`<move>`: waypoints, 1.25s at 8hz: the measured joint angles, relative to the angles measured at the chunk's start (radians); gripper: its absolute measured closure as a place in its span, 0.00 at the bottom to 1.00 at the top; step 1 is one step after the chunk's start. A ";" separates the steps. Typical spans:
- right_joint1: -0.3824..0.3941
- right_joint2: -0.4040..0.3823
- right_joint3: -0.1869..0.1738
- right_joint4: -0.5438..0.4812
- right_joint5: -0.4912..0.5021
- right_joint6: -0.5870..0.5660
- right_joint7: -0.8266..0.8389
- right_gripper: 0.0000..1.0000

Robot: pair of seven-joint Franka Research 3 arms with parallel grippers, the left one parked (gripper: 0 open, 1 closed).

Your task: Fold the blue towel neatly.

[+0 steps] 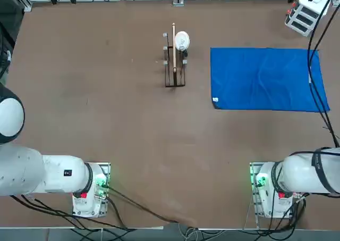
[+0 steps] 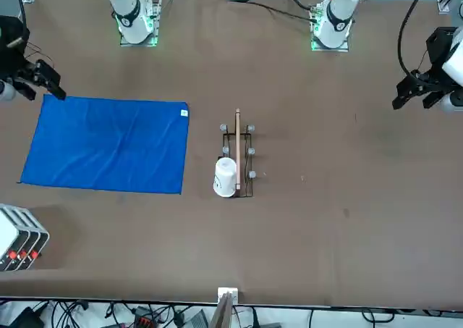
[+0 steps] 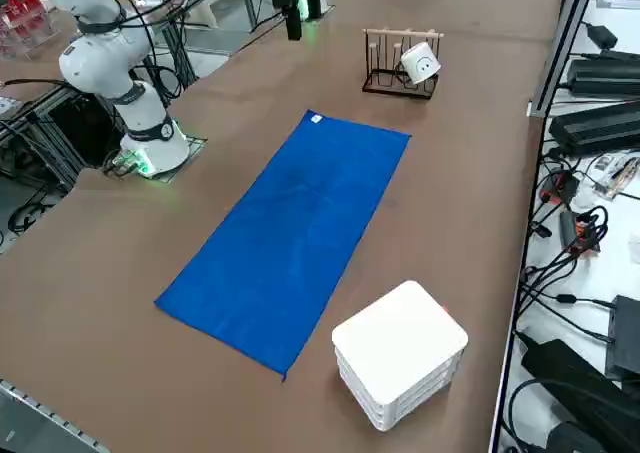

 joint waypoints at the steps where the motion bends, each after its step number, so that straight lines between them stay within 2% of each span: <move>1: -0.016 0.009 -0.005 -0.027 -0.001 0.001 0.011 0.00; 3: -0.108 0.018 -0.013 -0.129 -0.004 0.057 0.016 0.00; 6: -0.305 0.023 -0.021 -0.270 -0.005 0.183 0.004 0.00; 10: -0.502 0.051 -0.023 -0.446 -0.009 0.382 -0.007 0.02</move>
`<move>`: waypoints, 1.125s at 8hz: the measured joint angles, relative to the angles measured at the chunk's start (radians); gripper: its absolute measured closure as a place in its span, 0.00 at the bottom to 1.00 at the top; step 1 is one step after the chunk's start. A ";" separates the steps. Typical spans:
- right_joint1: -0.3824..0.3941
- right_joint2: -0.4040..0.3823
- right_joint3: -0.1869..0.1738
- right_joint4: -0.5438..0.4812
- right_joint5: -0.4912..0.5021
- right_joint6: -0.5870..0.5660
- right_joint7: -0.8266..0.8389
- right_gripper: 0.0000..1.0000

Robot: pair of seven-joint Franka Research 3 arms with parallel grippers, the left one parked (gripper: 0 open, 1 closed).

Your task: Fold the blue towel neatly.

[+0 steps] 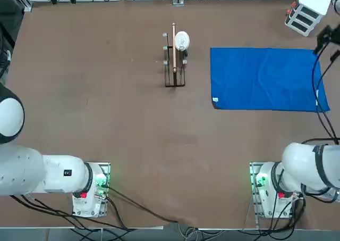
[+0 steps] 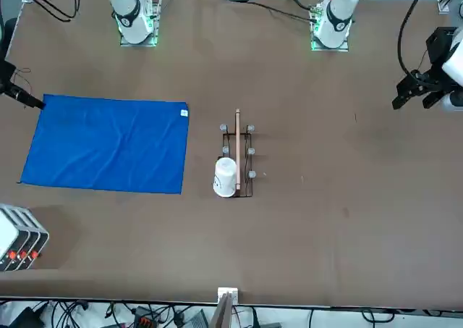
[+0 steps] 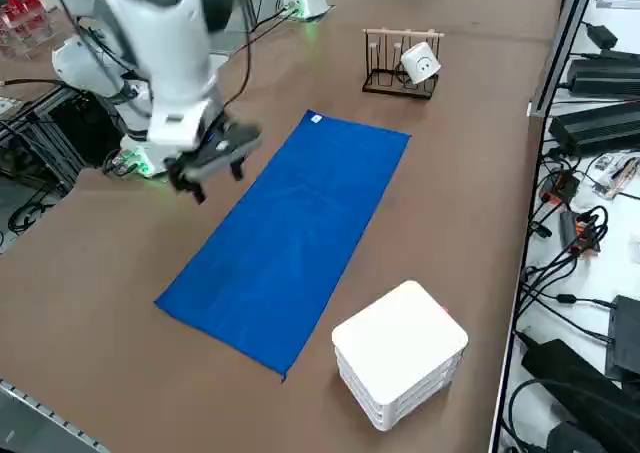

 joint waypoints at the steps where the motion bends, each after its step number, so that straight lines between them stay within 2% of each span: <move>1: -0.067 0.016 -0.001 -0.045 -0.001 0.046 -0.029 0.04; 5: -0.327 0.127 -0.002 -0.105 -0.003 0.174 -0.287 0.11; 6: -0.367 0.163 -0.002 -0.107 -0.003 0.216 -0.315 0.20; 9: -0.411 0.270 0.000 -0.109 -0.001 0.335 -0.322 0.21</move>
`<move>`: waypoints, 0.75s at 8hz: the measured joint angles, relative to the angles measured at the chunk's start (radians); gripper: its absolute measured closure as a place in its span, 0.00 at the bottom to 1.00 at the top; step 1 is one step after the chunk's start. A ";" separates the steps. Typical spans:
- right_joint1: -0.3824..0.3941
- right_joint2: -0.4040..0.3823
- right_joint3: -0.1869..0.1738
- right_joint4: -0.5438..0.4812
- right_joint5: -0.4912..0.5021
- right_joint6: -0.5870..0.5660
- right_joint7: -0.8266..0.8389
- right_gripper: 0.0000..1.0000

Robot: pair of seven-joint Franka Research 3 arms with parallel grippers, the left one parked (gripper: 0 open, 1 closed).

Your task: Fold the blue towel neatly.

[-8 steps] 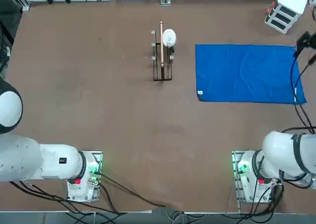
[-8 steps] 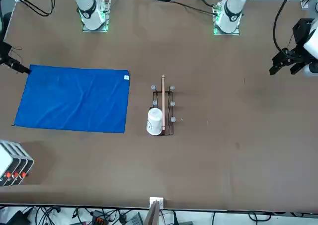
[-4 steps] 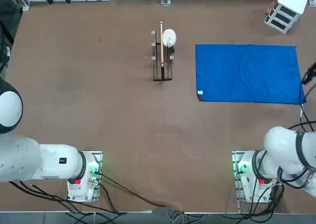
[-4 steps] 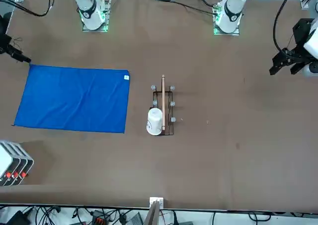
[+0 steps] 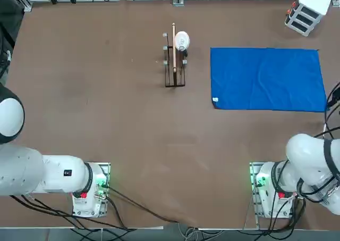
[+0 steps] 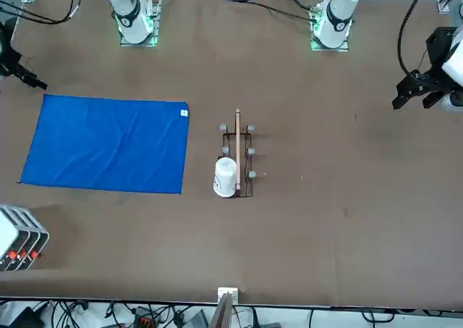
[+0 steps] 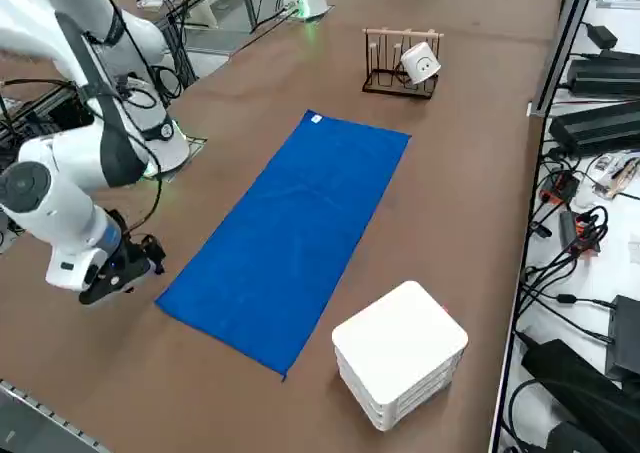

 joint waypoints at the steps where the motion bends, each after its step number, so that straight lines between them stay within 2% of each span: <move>1: -0.003 0.025 0.001 0.001 0.001 0.029 0.009 0.21; 6: -0.007 0.088 0.002 0.039 0.004 0.062 0.091 0.23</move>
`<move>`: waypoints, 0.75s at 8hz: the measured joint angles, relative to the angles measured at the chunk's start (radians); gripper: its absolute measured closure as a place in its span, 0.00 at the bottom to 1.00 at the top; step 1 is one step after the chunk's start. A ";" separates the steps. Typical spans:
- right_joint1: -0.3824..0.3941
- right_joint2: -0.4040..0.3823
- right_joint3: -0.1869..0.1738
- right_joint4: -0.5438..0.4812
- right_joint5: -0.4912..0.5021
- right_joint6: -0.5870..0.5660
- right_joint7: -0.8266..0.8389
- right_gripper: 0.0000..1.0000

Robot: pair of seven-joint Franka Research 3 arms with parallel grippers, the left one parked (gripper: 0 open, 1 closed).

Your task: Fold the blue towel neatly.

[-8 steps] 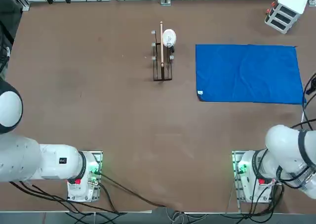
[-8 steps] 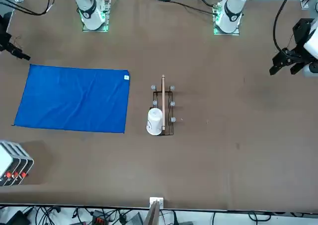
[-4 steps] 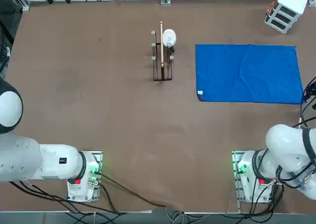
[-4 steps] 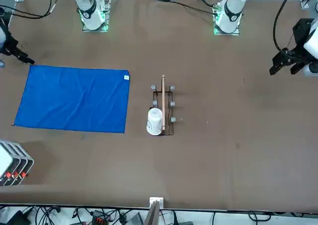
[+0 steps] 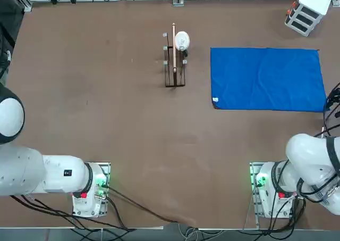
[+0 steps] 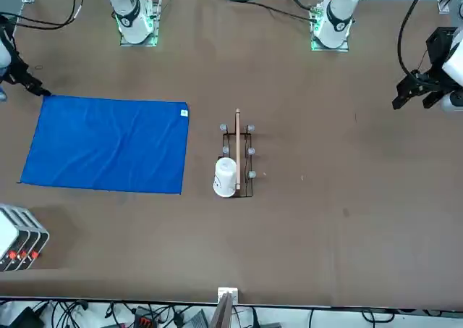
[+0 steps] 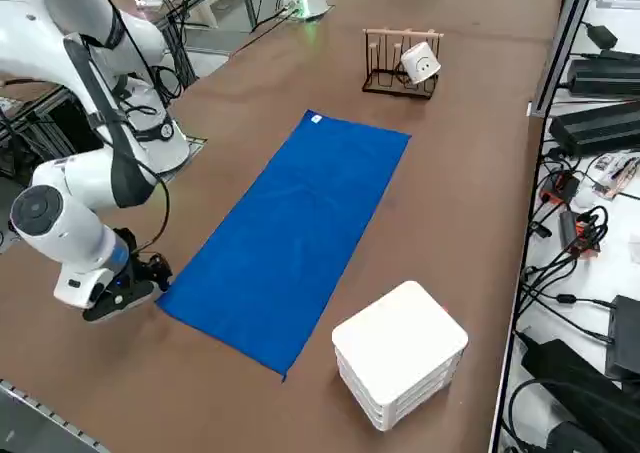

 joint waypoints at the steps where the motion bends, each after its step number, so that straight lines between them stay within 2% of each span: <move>1: 0.000 0.020 0.000 0.019 0.003 0.003 0.003 0.23; 4: 0.000 0.053 0.003 0.045 0.007 0.005 0.025 0.32; 6: -0.001 0.055 0.005 0.045 0.008 0.005 0.029 0.32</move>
